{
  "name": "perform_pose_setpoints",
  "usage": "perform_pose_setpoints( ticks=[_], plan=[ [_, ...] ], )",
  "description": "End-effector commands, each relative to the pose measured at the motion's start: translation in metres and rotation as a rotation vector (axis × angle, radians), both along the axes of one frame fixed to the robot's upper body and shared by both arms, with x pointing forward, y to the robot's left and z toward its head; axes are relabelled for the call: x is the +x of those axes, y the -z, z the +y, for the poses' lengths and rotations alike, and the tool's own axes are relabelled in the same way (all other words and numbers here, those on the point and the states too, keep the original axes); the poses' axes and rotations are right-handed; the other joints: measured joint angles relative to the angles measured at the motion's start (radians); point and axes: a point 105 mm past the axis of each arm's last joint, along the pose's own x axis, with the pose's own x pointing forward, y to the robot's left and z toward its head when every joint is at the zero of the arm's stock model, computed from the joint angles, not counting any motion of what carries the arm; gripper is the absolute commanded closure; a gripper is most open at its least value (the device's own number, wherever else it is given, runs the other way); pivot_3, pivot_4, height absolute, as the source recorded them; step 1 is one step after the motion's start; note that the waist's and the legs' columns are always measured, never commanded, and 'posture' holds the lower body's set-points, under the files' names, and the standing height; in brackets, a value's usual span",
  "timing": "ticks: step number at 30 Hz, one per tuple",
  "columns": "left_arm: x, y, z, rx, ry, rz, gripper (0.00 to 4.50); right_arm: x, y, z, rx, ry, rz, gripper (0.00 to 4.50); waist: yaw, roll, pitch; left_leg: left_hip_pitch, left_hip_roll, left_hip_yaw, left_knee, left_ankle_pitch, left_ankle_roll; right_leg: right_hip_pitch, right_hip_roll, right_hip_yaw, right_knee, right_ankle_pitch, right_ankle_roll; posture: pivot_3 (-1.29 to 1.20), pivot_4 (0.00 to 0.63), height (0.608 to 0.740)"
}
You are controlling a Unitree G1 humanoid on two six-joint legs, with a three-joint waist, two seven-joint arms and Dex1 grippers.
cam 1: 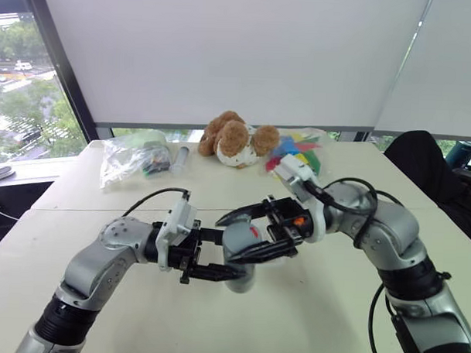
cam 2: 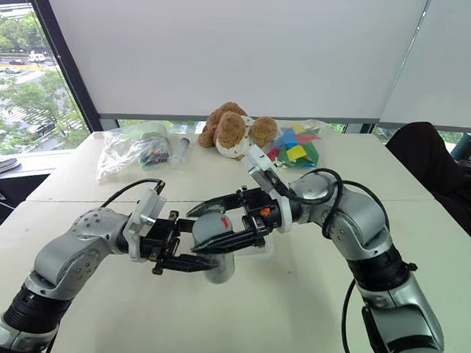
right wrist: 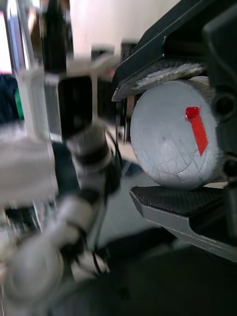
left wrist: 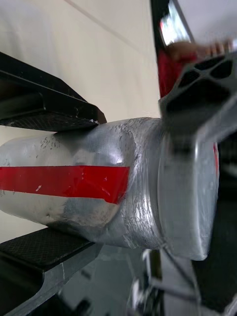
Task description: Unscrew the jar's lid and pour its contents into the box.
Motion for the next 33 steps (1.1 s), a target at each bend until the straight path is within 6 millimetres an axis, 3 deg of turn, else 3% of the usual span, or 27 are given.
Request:
perform_pose_setpoints(
  ticks=[1, 2, 6, 7, 12, 16, 23, 33],
  plan=[
    [-0.008, -0.008, 0.005, -0.01, 0.052, -0.032, 2.47, 0.0, -0.016, -0.002, 0.028, -0.069, -0.06, 2.14, 0.0, 0.0, 0.0, 0.0, 0.0, 0.0, 0.0, 0.0, 0.0, 0.0, 0.0, 0.0, 0.001, 0.0, 0.0, 0.0, 0.15, 0.74],
    [-0.007, -0.008, 0.005, -0.015, 0.043, -0.032, 2.47, 0.003, -0.019, 0.0, 0.044, -0.048, -0.06, 2.14, 0.001, 0.0, 0.0, 0.0, 0.0, 0.0, 0.0, 0.0, 0.0, 0.0, 0.0, 0.0, 0.001, 0.0, 0.0, 0.0, 0.15, 0.74],
    [0.001, -0.009, 0.009, -0.04, -0.039, -0.013, 2.47, 0.005, -0.032, -0.002, 0.149, 0.019, -0.071, 0.26, 0.005, 0.0, 0.0, 0.0, 0.0, 0.0, 0.0, 0.0, 0.0, -0.001, 0.0, 0.0, 0.001, 0.0, 0.0, 0.0, 0.15, 0.74],
    [0.003, -0.009, 0.011, -0.048, -0.063, -0.004, 2.47, 0.005, -0.034, -0.004, 0.17, 0.039, -0.07, 0.07, 0.007, 0.0, 0.0, 0.0, 0.0, -0.001, 0.0, 0.0, 0.0, -0.001, 0.0, 0.0, 0.001, 0.0, 0.0, 0.0, 0.15, 0.74],
    [0.033, -0.005, 0.031, -0.105, -0.322, 0.006, 2.47, 0.018, -0.037, -0.017, 0.256, 0.248, -0.077, 0.07, 0.007, 0.0, 0.0, -0.001, 0.0, -0.001, 0.0, 0.0, 0.0, -0.001, -0.001, 0.0, 0.001, 0.0, 0.0, 0.0, 0.15, 0.74],
    [0.042, 0.002, 0.038, -0.112, -0.406, 0.005, 2.47, 0.027, -0.025, -0.015, 0.242, 0.385, -0.077, 0.07, 0.004, 0.0, 0.0, 0.0, 0.0, 0.0, 0.0, 0.0, 0.0, -0.001, -0.001, 0.0, 0.001, 0.0, 0.0, 0.0, 0.15, 0.74],
    [0.039, 0.004, 0.024, -0.114, -0.37, 0.008, 2.47, 0.039, -0.004, 0.004, 0.171, 0.475, -0.101, 0.07, 0.005, 0.0, 0.0, -0.001, 0.0, 0.0, 0.0, 0.0, 0.0, -0.002, -0.001, 0.0, 0.001, 0.0, 0.0, 0.0, 0.15, 0.74],
    [0.036, 0.004, 0.017, -0.107, -0.338, 0.012, 2.47, 0.05, -0.002, 0.02, 0.179, 0.498, -0.107, 0.07, 0.005, 0.0, 0.0, -0.001, -0.001, -0.001, 0.0, 0.0, 0.0, -0.002, -0.001, 0.0, 0.001, 0.0, 0.0, 0.0, 0.15, 0.74]
  ],
)
